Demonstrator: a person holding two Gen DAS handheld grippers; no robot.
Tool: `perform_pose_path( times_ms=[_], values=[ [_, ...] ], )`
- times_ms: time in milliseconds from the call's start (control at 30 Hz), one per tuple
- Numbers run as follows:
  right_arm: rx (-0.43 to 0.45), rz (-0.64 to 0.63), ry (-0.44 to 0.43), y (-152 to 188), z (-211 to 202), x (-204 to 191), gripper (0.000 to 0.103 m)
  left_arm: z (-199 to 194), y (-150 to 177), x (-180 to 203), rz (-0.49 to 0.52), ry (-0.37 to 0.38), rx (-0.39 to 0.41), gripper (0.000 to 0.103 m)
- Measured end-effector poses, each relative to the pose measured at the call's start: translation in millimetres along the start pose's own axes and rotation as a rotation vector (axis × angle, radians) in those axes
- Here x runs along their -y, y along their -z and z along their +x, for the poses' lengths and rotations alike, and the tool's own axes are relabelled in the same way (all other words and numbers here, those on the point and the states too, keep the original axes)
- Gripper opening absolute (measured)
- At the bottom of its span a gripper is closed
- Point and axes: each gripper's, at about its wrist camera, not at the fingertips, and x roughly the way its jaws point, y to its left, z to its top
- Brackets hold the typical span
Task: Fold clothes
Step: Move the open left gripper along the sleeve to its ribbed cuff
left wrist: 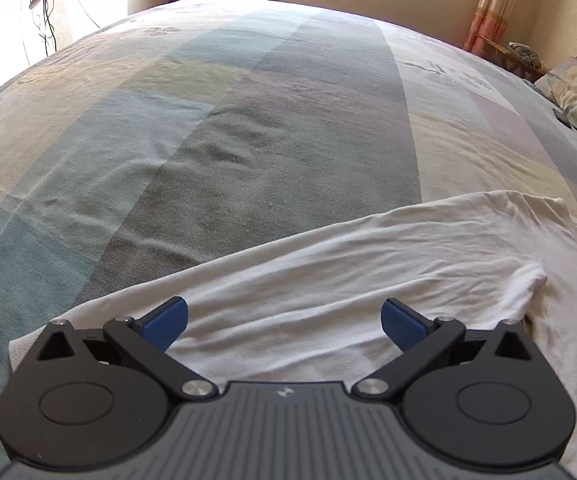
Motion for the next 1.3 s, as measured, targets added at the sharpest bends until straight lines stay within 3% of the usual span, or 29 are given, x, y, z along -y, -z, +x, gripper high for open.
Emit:
perform_pose_path(
  times_ms=[100, 300, 400, 500, 667, 867, 933, 1067, 1200, 1300],
  values=[
    [-0.004, 0.004, 0.004, -1, 1, 0, 0.103, 11, -1, 17, 0.016, 0.01, -0.02, 0.102],
    [-0.011, 0.013, 0.013, -2, 0, -2, 0.103, 43, -2, 21, 0.03, -0.041, -0.028, 0.102],
    [-0.014, 0.016, 0.013, -2, 1, -1, 0.103, 49, -15, 13, -0.004, -0.062, -0.039, 0.102],
    [-0.004, 0.024, 0.017, -1, 0, -1, 0.103, 38, -22, 9, -0.037, -0.029, -0.029, 0.102],
    [0.01, 0.038, 0.024, 1, 0, -2, 0.103, 17, -5, 11, -0.028, 0.043, -0.017, 0.102],
    [0.013, 0.042, 0.027, 1, 0, -2, 0.103, 14, 27, 3, 0.032, -0.045, -0.035, 0.102],
    [0.018, 0.042, 0.027, 2, 0, -2, 0.103, 7, 28, -5, 0.015, -0.077, -0.027, 0.102],
    [0.02, 0.041, 0.028, 2, 0, -3, 0.103, -8, 35, -22, -0.037, -0.01, 0.015, 0.102],
    [-0.008, 0.038, 0.028, -3, 1, -3, 0.103, -9, 49, -44, -0.094, -0.033, 0.014, 0.102],
    [-0.022, 0.036, 0.026, -5, 2, -3, 0.103, -20, 50, -68, -0.197, -0.024, 0.043, 0.102]
  ],
)
